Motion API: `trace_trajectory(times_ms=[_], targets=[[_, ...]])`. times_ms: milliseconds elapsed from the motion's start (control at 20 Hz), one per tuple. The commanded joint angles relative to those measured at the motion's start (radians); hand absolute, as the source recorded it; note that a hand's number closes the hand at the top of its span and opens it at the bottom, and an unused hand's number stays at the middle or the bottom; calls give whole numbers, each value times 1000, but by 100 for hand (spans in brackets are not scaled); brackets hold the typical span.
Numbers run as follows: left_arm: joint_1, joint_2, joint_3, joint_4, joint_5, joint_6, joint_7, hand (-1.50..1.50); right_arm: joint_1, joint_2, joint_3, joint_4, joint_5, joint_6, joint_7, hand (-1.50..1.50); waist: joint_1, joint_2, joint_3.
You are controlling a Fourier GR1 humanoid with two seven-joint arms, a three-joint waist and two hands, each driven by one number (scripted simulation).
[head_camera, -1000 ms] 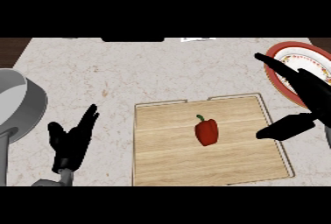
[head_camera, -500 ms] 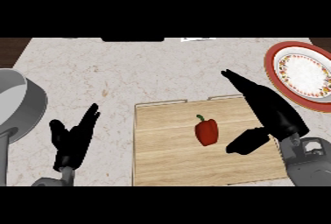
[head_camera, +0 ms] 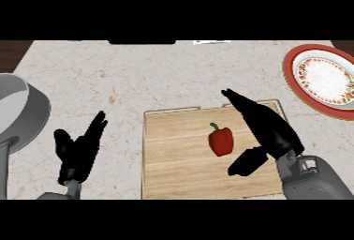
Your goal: Pick the bell pepper from the tray and place it in the plate
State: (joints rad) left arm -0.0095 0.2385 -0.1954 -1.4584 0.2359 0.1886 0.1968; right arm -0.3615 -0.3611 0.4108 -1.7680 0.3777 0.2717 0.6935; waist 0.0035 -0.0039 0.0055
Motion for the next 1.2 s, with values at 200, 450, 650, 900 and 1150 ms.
trace_trajectory(times_ms=[200, 450, 650, 900, 1150], targets=[[-73, -50, 34, 157, -13, -42, -37, 0, -4, 43, 10, 20, 127, 28, 21, -150, -8, 5, -6], [45, -44, 9, 22, -31, -48, -1, 0, 8, 97, 28, 52, 217, 31, 55, -150, -1, 3, -6], [-22, -56, 53, 78, -22, -64, 4, 0, 3, 114, -2, 212, 262, -15, -88, -150, 0, 5, -5], [62, -107, -7, 35, -96, -26, -36, 0, -32, 151, -11, 276, 276, 33, -103, -150, 3, 5, -5], [37, -75, 34, -17, -55, -72, 44, 0, 57, 105, 44, 213, 295, 113, -160, 150, -3, 3, -5]])
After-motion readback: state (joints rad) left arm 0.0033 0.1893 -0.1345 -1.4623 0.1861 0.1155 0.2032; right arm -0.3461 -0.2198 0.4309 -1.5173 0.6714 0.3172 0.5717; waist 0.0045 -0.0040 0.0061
